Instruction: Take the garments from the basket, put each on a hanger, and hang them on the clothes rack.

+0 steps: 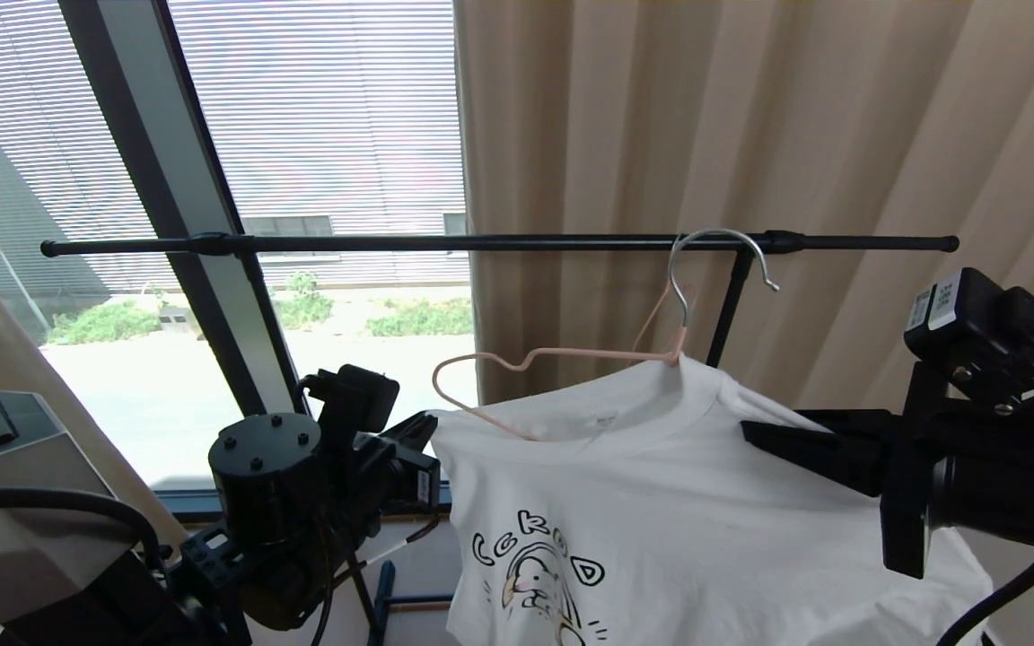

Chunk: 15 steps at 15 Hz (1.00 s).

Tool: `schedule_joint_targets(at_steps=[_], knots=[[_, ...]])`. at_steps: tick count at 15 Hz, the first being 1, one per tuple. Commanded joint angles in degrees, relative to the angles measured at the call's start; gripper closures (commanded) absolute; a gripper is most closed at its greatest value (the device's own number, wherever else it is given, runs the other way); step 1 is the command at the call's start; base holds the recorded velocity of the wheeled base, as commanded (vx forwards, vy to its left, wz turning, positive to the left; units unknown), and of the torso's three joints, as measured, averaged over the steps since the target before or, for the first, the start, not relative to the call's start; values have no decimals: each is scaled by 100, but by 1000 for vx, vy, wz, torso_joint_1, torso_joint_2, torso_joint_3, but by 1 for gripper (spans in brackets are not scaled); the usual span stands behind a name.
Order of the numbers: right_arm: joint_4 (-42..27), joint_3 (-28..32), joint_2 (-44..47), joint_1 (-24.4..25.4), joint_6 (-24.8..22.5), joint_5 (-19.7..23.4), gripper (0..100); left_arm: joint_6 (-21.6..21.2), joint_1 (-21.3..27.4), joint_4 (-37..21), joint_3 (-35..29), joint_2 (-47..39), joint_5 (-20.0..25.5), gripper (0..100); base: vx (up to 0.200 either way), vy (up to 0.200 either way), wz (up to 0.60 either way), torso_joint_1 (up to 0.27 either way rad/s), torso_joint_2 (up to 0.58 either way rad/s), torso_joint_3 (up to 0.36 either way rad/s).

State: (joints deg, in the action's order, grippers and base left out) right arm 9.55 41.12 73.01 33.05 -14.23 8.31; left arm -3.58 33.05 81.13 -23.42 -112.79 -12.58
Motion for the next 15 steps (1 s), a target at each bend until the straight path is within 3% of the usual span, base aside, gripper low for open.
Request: schedule_joint_targets(at_steps=[1,10,15], knots=[[3,-78,-94,-44,-1,-5,100,-11,-114,-1,4,2,-8,100,0,0,0,0,0,0],[-32,-245,-94,-44,-45,-32,100,-11,-448,-1,-145,90,159,100,0,0,0,0,0,0],[3,-271,187,-9,-36,-14,100,-292,-396,-18,-163,609,177,100,0,0,0,0,0,0]])
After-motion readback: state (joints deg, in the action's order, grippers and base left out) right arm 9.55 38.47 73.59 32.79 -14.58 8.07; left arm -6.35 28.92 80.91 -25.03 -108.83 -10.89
